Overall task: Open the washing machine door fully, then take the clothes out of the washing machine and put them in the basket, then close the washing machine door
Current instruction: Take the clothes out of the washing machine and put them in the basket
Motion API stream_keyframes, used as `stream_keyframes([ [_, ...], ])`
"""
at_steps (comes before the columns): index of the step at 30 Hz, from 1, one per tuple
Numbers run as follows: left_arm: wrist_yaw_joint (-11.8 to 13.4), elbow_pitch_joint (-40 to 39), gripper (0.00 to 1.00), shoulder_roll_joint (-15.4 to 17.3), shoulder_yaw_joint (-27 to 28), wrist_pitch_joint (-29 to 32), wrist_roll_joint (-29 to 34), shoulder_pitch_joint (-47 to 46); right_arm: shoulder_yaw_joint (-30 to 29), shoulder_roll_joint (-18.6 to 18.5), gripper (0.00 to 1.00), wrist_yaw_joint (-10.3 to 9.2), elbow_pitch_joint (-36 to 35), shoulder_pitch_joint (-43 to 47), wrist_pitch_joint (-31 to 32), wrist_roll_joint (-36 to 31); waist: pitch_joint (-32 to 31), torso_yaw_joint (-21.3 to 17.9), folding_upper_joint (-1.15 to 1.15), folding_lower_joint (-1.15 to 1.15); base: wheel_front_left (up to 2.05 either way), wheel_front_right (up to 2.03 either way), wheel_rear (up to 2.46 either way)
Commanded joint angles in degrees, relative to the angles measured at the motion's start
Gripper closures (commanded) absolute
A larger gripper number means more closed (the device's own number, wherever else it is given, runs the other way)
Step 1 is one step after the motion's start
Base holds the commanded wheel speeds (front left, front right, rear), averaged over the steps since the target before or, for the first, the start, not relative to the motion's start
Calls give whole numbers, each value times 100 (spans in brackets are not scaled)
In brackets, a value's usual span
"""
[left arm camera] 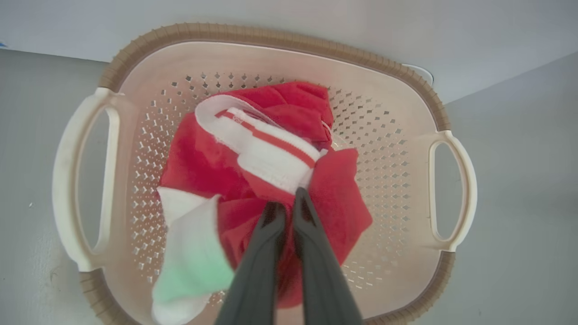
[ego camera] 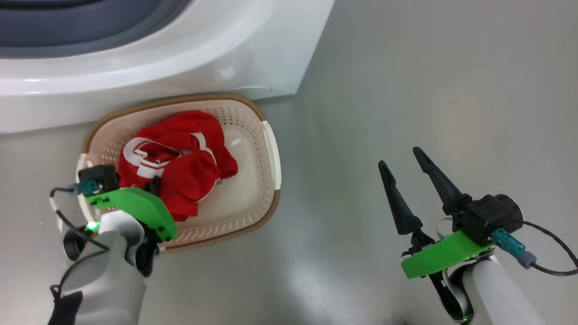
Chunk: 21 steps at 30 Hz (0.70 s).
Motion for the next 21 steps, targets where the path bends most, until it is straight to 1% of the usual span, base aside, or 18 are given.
stream_keyframes([
  [1, -36, -22, 100, 230, 68, 17, 17, -35, 143, 3, 0, 28, -100, -51, -37, 30, 219, -175, 0, 0, 0, 0, 0],
  [5, -62, 67, 100, 364, -139, 160, 171, -186, 186, 3, 0, 28, -96, -170, -37, 99, 429, -287, 0, 0, 0, 0, 0],
  [9, -59, 132, 100, 525, -513, 330, 510, -223, 226, 3, 0, 28, -50, -242, -37, 147, 544, -367, 0, 0, 0, 0, 0],
  [13, -45, 160, 100, 569, -581, 284, 543, -247, 191, 3, 0, 28, -15, -282, -37, 167, 573, -374, 0, 0, 0, 0, 0],
  [14, -46, 166, 96, 572, -588, 279, 538, -245, 178, 3, 0, 28, -7, -288, -37, 171, 569, -369, 0, 0, 0, 0, 0],
  [15, -47, 171, 79, 577, -597, 268, 535, -242, 163, 3, 0, 28, 1, -294, -37, 170, 562, -360, 0, 0, 0, 0, 0],
  [16, -48, 175, 65, 580, -602, 255, 530, -240, 147, 3, 0, 28, 11, -298, -37, 166, 552, -349, 0, 0, 0, 0, 0],
  [17, -49, 178, 55, 582, -616, 236, 533, -242, 134, 3, 0, 28, 21, -304, -37, 162, 544, -333, 0, 0, 0, 0, 0],
  [19, -50, 183, 19, 570, -623, 161, 518, -246, 107, 3, 0, 28, 35, -317, -37, 149, 516, -289, 0, 0, 0, 0, 0],
  [21, -55, 188, 0, 544, -657, 120, 523, -241, 78, 3, 0, 28, 43, -315, -37, 135, 475, -235, 0, 0, 0, 0, 0],
])
